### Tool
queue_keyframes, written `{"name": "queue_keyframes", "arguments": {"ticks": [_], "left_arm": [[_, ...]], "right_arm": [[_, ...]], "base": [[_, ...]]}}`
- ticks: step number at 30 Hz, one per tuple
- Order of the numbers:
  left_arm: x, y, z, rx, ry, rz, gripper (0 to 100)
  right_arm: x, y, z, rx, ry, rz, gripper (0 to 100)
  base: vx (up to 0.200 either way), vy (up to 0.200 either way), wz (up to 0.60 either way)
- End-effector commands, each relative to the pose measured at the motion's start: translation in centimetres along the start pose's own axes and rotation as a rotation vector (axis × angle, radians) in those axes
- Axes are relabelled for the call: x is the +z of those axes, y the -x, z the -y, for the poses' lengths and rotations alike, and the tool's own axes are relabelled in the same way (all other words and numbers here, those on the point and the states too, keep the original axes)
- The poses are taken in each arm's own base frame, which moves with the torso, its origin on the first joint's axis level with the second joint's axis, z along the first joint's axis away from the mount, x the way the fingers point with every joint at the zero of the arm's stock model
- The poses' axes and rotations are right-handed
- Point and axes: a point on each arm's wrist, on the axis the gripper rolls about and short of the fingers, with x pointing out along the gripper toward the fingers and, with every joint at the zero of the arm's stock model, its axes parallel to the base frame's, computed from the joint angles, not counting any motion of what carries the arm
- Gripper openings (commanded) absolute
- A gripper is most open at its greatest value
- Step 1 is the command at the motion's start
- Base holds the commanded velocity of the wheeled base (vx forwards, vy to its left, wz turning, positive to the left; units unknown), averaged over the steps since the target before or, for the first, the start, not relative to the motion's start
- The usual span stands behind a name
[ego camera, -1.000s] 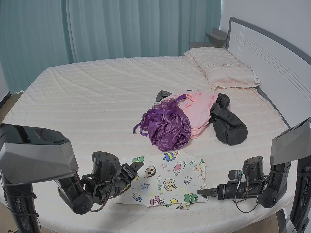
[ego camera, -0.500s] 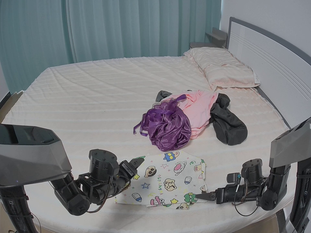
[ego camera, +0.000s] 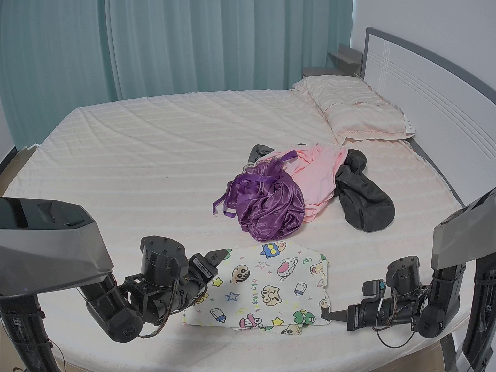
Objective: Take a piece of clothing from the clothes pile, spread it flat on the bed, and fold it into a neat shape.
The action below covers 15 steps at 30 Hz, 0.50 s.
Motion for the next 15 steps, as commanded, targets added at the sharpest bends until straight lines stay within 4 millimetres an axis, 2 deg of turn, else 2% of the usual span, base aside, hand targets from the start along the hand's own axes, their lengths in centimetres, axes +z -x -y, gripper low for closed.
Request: {"name": "queue_keyframes", "arguments": {"ticks": [1,15], "left_arm": [[0.0,-0.1,0.0,0.001,0.001,0.001,100],[0.0,-0.1,-0.1,0.003,-0.001,0.0,100]], "right_arm": [[0.0,0.5,-0.1,-0.002,0.009,0.005,0],[-1.3,1.6,0.3,-0.031,0.075,-0.044,0]], "base": [[0.0,0.0,0.0],[0.0,0.0,0.0]]}}
